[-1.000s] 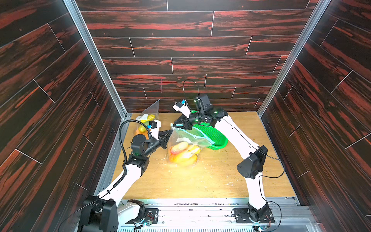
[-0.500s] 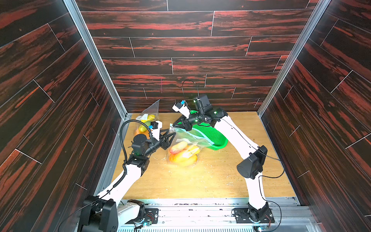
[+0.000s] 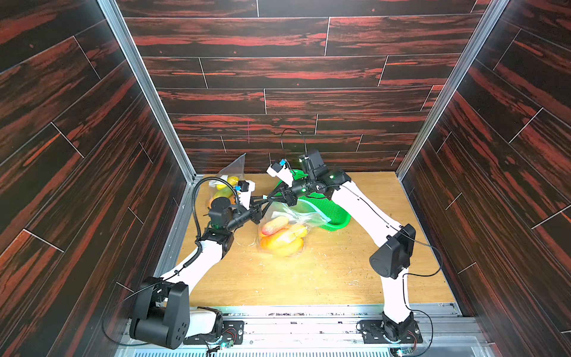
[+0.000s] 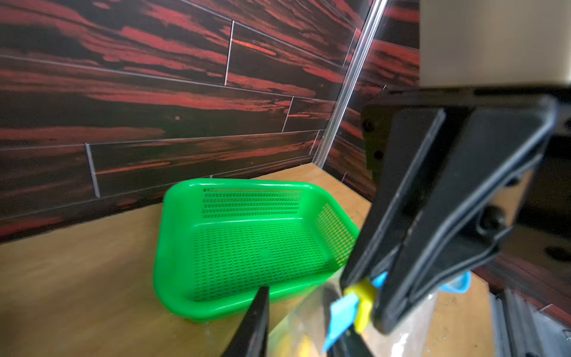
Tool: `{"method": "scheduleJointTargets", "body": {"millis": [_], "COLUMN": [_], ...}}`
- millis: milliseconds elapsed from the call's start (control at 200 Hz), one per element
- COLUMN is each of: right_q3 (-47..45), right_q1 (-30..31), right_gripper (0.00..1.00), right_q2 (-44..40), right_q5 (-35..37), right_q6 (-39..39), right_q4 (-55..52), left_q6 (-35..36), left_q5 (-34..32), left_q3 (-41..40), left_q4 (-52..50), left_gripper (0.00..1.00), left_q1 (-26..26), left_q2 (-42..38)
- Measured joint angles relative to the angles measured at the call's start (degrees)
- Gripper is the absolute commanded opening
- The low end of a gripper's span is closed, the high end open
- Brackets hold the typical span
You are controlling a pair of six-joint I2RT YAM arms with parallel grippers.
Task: Place the mango in a zip-top bag and seal the zipper
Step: Zip the zipper on the zipper food storage bag.
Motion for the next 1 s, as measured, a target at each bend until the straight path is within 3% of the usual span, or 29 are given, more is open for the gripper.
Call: {"method": "scheduleJointTargets", "body": {"millis": [95, 291, 997], "right_q3": [-0.7, -2.8, -18.4], "right_q1": [0.0, 0.0, -0.5], "right_gripper": [0.00, 0.00, 0.00], "right_q2": [-0.5, -1.6, -11.3], "right_q5": [0.6, 2.4, 7.2], "right_q6": [0.0, 0.0, 0.0], "right_q4": [0.8, 2.8, 14.2], "left_q6": [-0.4, -0.7, -3.3], "left_q5": [0.3, -0.2, -1.7], "left_q3": [0.0, 0.0, -0.9], "left_q4": [0.4, 0.1, -0.3], "left_gripper": [0.08, 0.00, 0.00], "left_q1": [0.1, 0.1, 0.1], "left_q2": [0.0, -0.4, -3.3]}}
